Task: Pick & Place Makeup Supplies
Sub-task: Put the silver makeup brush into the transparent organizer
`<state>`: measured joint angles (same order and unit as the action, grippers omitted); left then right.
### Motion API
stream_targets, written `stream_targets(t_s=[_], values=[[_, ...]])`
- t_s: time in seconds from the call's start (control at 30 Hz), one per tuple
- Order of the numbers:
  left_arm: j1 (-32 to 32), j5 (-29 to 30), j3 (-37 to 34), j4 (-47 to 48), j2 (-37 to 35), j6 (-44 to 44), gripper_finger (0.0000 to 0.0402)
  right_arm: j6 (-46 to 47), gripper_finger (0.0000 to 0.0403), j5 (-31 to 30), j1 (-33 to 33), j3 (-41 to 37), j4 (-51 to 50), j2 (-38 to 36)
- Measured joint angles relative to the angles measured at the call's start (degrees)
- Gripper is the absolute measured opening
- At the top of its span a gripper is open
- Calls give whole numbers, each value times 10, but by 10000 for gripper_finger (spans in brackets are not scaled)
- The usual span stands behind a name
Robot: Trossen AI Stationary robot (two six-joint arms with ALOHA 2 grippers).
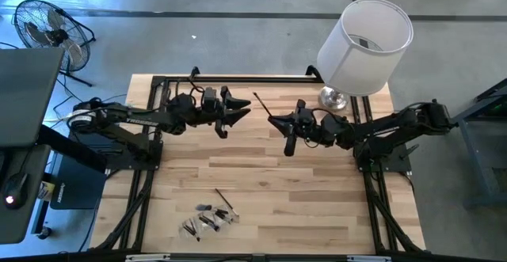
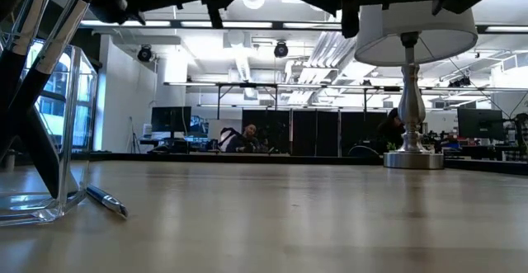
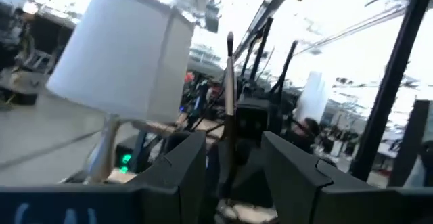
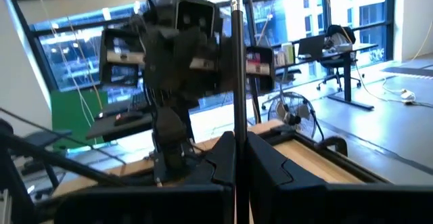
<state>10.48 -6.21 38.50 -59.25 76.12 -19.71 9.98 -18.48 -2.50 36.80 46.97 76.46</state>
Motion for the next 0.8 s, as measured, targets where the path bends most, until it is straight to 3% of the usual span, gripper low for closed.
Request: stream_targets(t_s=[0.37,0.8], values=[[0,-41,46,-14,52,-14,142,-11,8,34,14,61,58,96],[0,-50,49,-1,53,-8,142,-15,8,39,21,62,60,97]])
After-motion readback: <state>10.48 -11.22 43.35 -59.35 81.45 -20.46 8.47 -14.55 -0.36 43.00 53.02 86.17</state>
